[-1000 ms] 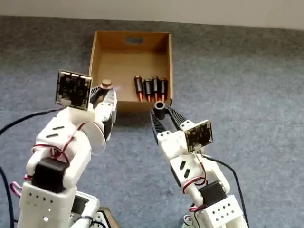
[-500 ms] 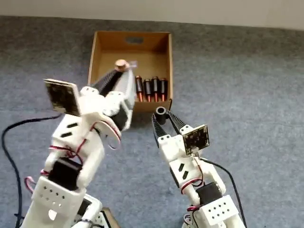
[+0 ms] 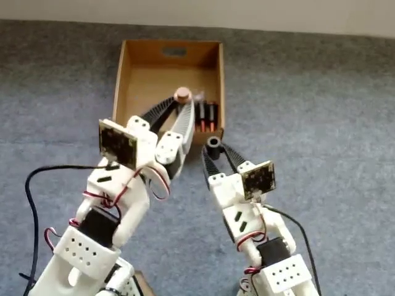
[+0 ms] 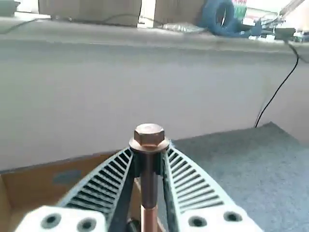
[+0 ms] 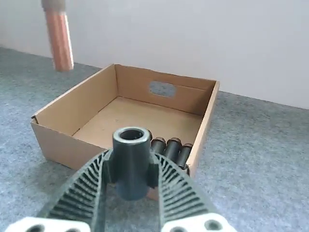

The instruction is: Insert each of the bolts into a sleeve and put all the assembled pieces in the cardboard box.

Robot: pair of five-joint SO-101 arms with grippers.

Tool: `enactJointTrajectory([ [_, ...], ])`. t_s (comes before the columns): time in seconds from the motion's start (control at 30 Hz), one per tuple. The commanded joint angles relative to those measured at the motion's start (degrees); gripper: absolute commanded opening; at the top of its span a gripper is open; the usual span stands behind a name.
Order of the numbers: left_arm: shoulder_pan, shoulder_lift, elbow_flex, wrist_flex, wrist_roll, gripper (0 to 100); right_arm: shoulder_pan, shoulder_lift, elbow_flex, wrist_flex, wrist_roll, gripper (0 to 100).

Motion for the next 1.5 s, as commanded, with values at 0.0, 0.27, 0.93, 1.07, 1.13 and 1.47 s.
enactJointTrajectory([
  [0.0,1.6,-0.9,0.4,-5.0,-0.4,1,0.6,-0.7,0.1,-1.3,-0.4,0.6],
  [0.27,7.8,-0.9,1.9,-5.3,-0.4,1,0.7,-0.7,0.8,-1.4,-0.4,0.6],
  [0.93,6.0,2.2,2.9,-5.4,7.5,1,0.7,-0.7,1.2,-1.4,-0.4,0.6],
  [1.07,6.5,6.5,2.2,-5.6,7.6,1,0.7,-0.7,1.3,-1.4,-0.4,0.6],
  [1.13,6.4,8.3,1.1,-6.3,7.6,1,0.7,-0.7,1.3,-1.4,-0.4,0.6],
  [1.47,6.5,10.0,0.5,-6.3,7.6,1,0.7,-0.7,1.4,-1.4,-0.4,0.6],
])
